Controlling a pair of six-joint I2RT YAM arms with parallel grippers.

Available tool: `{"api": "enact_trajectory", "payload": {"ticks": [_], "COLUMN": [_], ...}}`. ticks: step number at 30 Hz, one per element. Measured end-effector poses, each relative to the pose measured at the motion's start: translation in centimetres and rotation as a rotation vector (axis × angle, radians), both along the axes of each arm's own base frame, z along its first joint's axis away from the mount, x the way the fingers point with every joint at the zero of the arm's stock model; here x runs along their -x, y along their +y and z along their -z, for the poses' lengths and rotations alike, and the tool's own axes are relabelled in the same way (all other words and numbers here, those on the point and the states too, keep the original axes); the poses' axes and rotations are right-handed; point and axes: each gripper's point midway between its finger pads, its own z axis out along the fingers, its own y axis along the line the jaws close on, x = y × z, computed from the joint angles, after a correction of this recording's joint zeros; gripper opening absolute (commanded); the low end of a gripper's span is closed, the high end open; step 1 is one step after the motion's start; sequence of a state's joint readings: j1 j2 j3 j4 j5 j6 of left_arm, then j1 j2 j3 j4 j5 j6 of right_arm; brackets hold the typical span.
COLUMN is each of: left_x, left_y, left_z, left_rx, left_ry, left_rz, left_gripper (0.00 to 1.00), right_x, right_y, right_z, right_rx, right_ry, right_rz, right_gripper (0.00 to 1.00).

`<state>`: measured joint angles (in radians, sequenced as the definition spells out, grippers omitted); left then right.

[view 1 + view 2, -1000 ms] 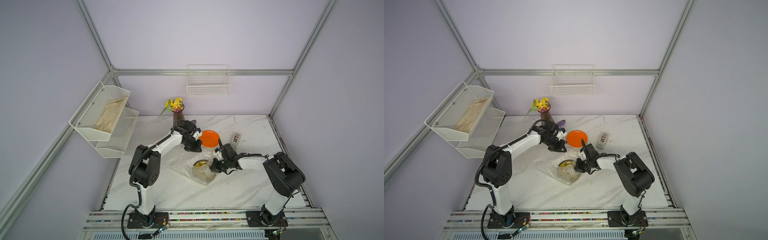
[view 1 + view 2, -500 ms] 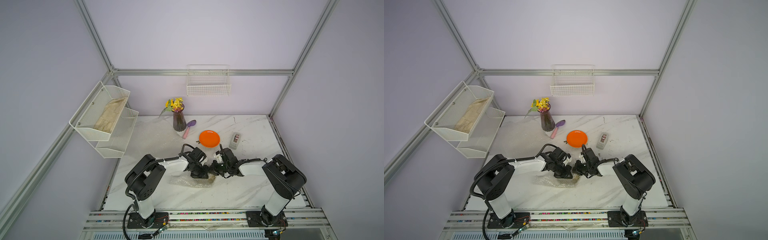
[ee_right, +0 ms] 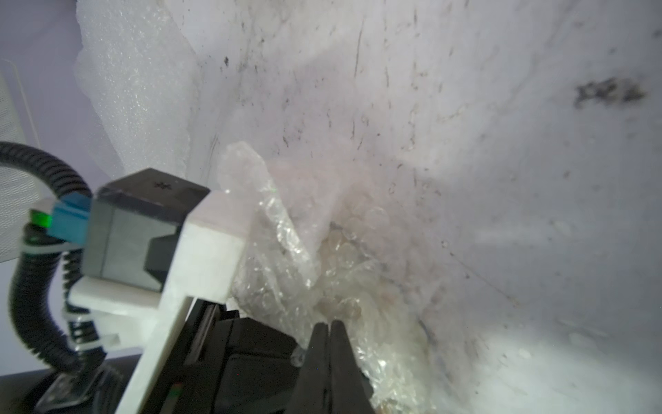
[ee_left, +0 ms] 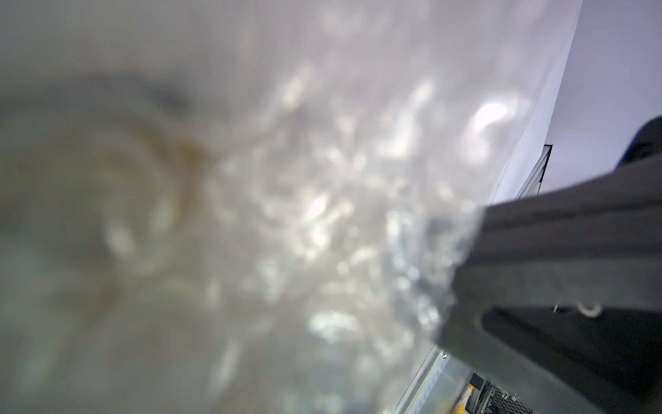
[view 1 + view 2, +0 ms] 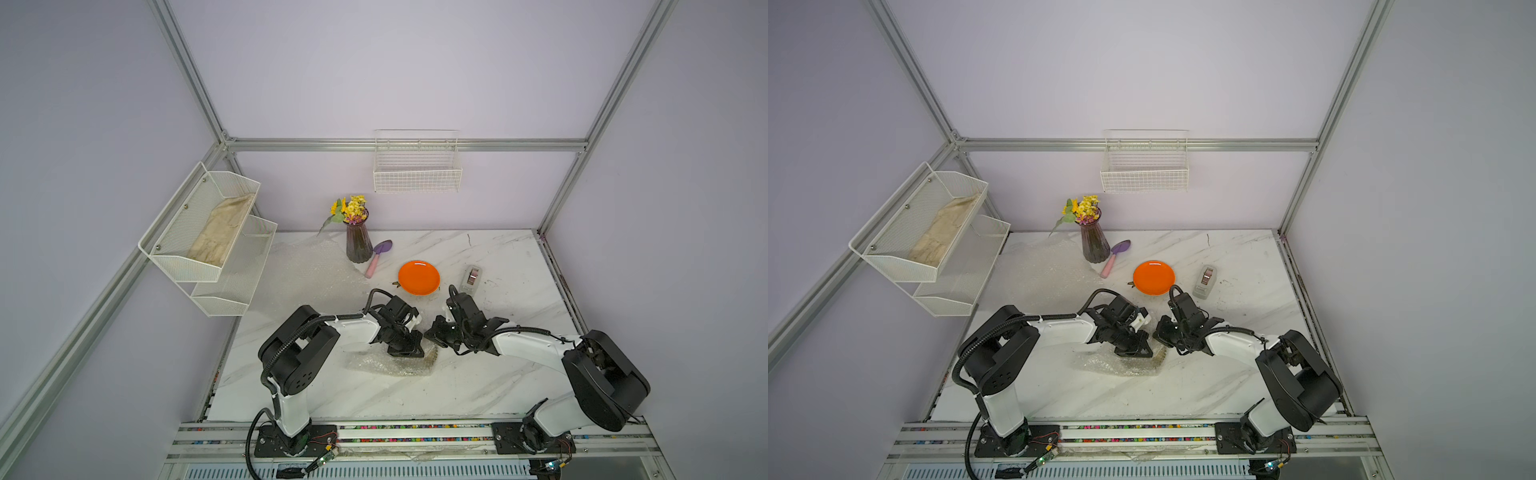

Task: Wrap dinner plates in bubble wrap
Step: Wrap the plate in the bubble wrap.

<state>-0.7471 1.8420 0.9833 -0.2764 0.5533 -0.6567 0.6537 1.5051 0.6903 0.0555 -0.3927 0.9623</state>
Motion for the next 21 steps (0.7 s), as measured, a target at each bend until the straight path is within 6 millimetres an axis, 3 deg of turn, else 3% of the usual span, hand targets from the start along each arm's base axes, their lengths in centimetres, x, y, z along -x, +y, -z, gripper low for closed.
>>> {"api": "enact_trajectory", "payload": {"ticks": [3, 8, 13, 15, 21], "left_x": [0.0, 0.1, 0.2, 0.4, 0.3], "left_y": [0.0, 0.0, 0.3, 1.1, 4.6], "left_z": [0.0, -0.2, -1.4, -2.5, -5.4], "left_rx": [0.006, 0.017, -0.004, -0.038, -0.159], "left_ry": [-0.006, -0.023, -0.074, -0.096, -0.161], "left_rz": [0.006, 0.012, 0.011, 0.0, -0.083], "left_gripper": [0.0, 0.03, 0.26, 0.33, 0.39], "right_x": [0.7, 0.8, 0.6, 0.7, 0.5], "right_y": [1.2, 1.5, 0.6, 0.4, -0.1], "right_z": [0.8, 3.4, 3.5, 3.6, 3.7], "right_rx": [-0.072, -0.108, -0.063, -0.043, -0.003], "right_ry": [0.04, 0.105, 0.081, 0.075, 0.054], "right_rz": [-0.006, 0.015, 0.036, 0.035, 0.038], "right_gripper": [0.0, 0.0, 0.0, 0.0, 0.0]}}
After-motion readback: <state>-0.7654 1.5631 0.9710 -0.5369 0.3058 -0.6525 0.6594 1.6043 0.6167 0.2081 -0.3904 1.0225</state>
